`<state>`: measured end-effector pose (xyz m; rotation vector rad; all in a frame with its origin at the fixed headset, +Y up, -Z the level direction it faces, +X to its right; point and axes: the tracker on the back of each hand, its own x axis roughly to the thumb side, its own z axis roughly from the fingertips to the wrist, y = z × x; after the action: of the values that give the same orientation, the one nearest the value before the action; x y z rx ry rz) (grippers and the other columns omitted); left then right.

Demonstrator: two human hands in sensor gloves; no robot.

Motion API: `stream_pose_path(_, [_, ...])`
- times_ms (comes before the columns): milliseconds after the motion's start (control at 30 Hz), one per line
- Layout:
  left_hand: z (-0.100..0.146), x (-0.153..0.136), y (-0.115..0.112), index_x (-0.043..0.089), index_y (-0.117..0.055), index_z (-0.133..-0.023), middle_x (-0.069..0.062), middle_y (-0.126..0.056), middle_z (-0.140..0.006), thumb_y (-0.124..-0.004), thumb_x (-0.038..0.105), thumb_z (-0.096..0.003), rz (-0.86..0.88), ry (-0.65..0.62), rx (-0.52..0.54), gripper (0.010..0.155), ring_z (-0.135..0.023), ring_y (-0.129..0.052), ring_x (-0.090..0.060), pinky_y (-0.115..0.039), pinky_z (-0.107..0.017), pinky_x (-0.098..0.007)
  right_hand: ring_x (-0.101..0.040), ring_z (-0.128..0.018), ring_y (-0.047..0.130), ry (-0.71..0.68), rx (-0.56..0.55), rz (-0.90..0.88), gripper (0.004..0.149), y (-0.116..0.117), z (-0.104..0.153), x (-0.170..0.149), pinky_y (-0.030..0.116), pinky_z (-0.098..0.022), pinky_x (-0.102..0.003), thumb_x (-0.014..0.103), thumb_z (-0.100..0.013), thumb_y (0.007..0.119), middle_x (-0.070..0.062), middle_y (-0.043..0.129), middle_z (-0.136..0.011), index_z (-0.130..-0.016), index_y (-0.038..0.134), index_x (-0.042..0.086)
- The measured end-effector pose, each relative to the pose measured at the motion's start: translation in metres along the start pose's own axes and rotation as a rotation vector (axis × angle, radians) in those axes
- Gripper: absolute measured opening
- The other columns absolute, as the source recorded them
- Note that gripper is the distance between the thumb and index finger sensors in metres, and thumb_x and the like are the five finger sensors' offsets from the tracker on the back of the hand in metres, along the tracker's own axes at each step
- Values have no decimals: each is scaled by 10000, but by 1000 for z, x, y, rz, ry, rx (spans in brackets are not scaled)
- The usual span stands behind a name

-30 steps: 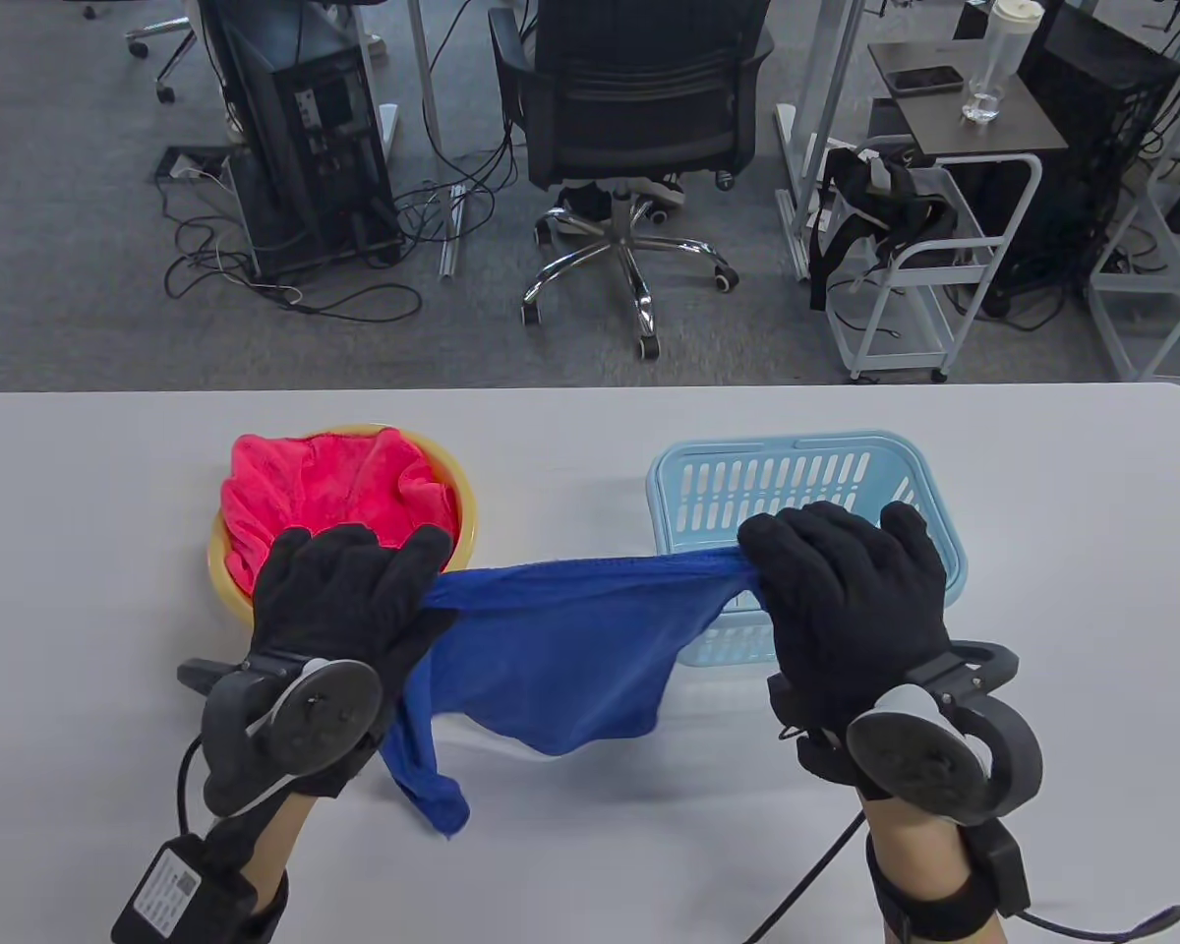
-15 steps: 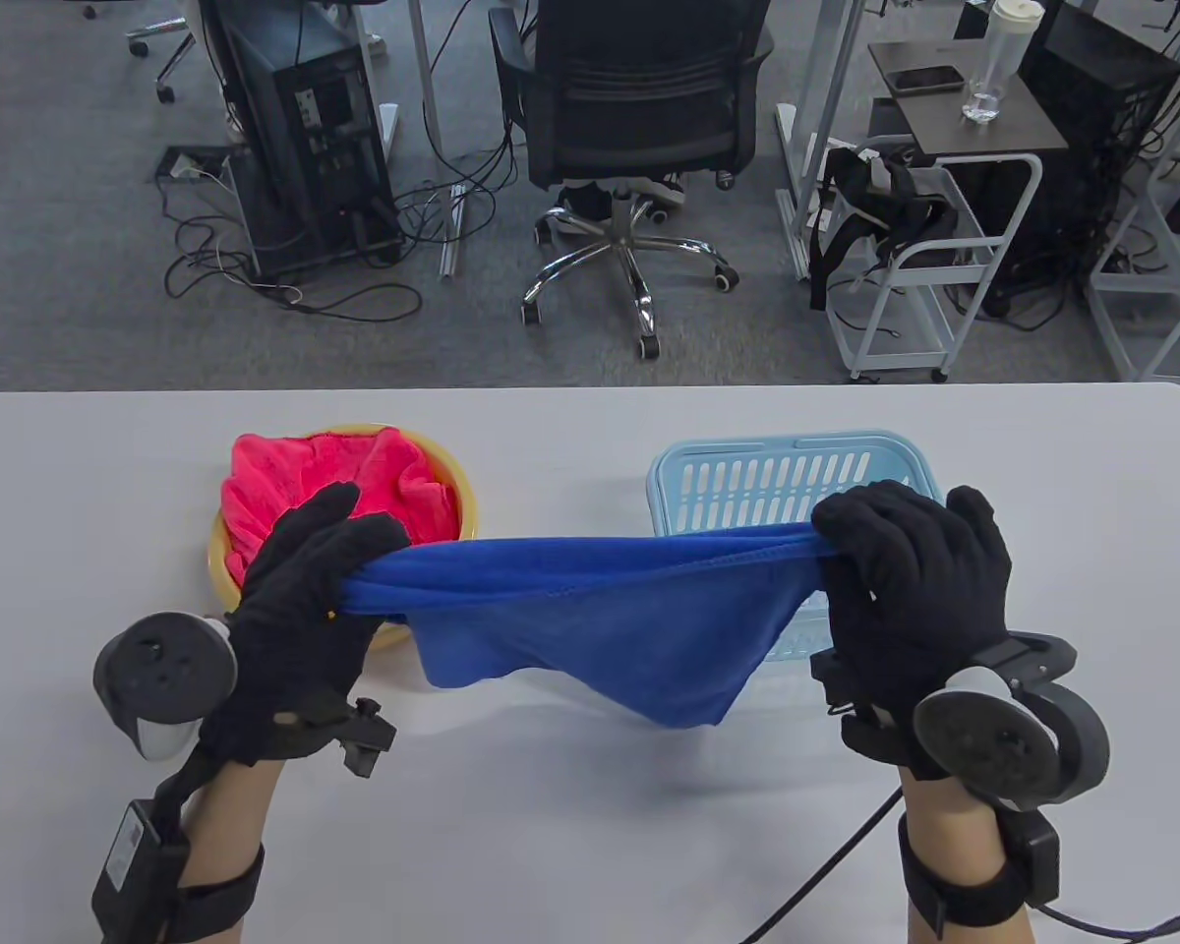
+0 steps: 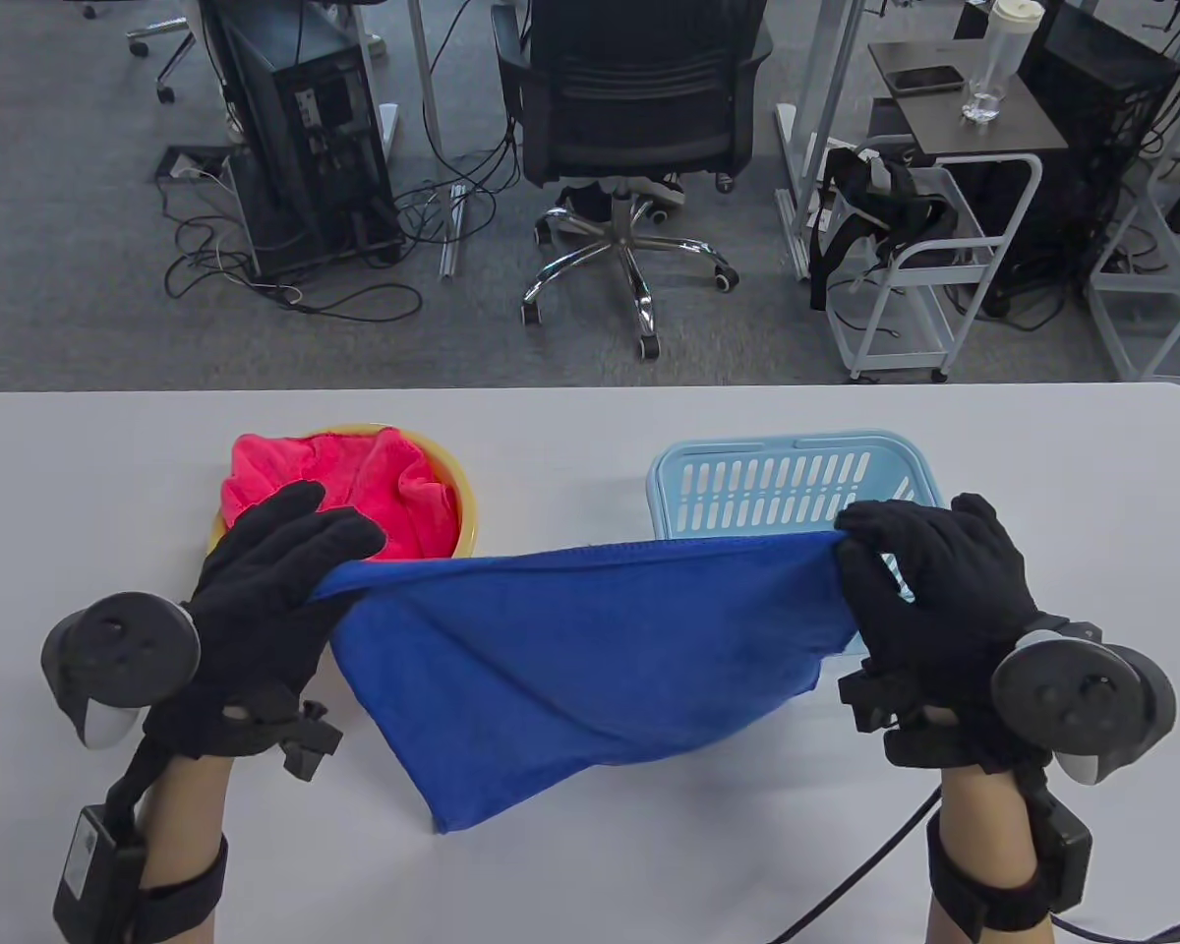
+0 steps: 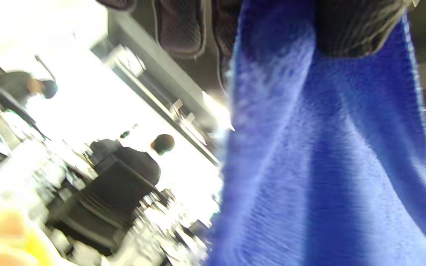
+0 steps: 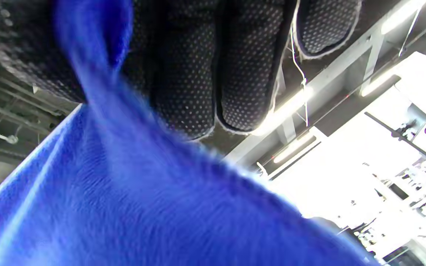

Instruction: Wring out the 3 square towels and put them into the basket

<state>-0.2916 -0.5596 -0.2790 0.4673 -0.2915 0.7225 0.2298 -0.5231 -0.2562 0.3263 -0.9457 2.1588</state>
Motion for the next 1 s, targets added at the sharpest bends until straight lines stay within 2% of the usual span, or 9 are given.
stream_pose_path(100, [1, 0, 0, 465, -764, -936, 191, -884, -914, -732, 651, -512, 6, 34, 32, 464, -1078, -724, -242, -507, -826, -542, -331, -722, 933, 21, 36, -4, 397, 3, -1, -1, 531, -708, -669, 526, -520, 834, 13, 974, -715, -751, 939, 222])
stream_pose_path(200, [4, 3, -7, 377, -757, -953, 161, -968, -748, -727, 623, -533, 120, 103, 24, 488, -949, -863, -239, -597, -774, -512, -220, -500, 1035, 81, 139, -134, 402, 14, -5, -8, 698, -631, -589, 519, -528, 802, 64, 996, -614, -794, 903, 235])
stream_pose_path(333, [11, 29, -42, 325, -666, -1007, 200, -1013, -660, -658, 607, -567, 268, 177, -230, 523, -872, -952, -207, -681, -732, -462, -224, -443, 1054, 241, 375, -619, 435, 61, -2, -14, 729, -587, -588, 415, -549, 817, 67, 1005, -556, -908, 831, 170])
stream_pose_path(400, [17, 37, -69, 311, -676, -1000, 200, -1014, -703, -641, 611, -570, 458, 188, -368, 526, -898, -939, -214, -684, -732, -456, -232, -483, 1055, 285, 441, -779, 428, 93, 6, -6, 730, -585, -584, 415, -554, 809, 70, 1007, -587, -905, 826, 172])
stream_pose_path(533, [28, 43, -106, 272, -663, -1009, 131, -927, -892, -598, 615, -579, 714, 229, -506, 554, -1002, -815, -284, -638, -758, -477, -250, -507, 1050, 275, 481, -937, 427, 131, 24, 26, 730, -575, -586, 413, -551, 800, 57, 1006, -625, -903, 825, 172])
stream_pose_path(667, [36, 54, -115, 272, -505, -1087, 69, -736, -1060, -547, 653, -583, 821, 190, -565, 634, -1107, -602, -318, -549, -800, -508, -339, -648, 970, 132, 512, -867, 463, 147, 44, 67, 623, -636, -624, 385, -552, 788, -28, 959, -775, -963, 775, 172])
stream_pose_path(767, [40, 64, -112, 280, -292, -1133, 13, -485, -1170, -549, 773, -542, 824, 107, -575, 811, -1155, -403, -362, -443, -828, -543, -401, -792, 846, -93, 472, -685, 586, 146, 55, 90, 489, -701, -649, 479, -558, 738, -108, 856, -939, -1051, 686, 166])
stream_pose_path(867, [40, 71, -109, 339, -189, -1118, 42, -387, -1182, -616, 707, -547, 709, 62, -544, 803, -1162, -346, -344, -388, -836, -554, -468, -853, 773, -171, 482, -703, 710, 145, 61, 103, 437, -700, -665, 548, -545, 690, -183, 786, -1005, -1092, 592, 106])
stream_pose_path(1000, [34, 71, -97, 346, -362, -1099, 86, -635, -1062, -719, 621, -523, 422, 24, -429, 732, -996, -715, -280, -609, -745, -484, -524, -837, 747, -42, 547, -851, 745, 146, 62, 98, 446, -669, -685, 569, -544, 686, -266, 720, -1024, -1098, 571, 85])
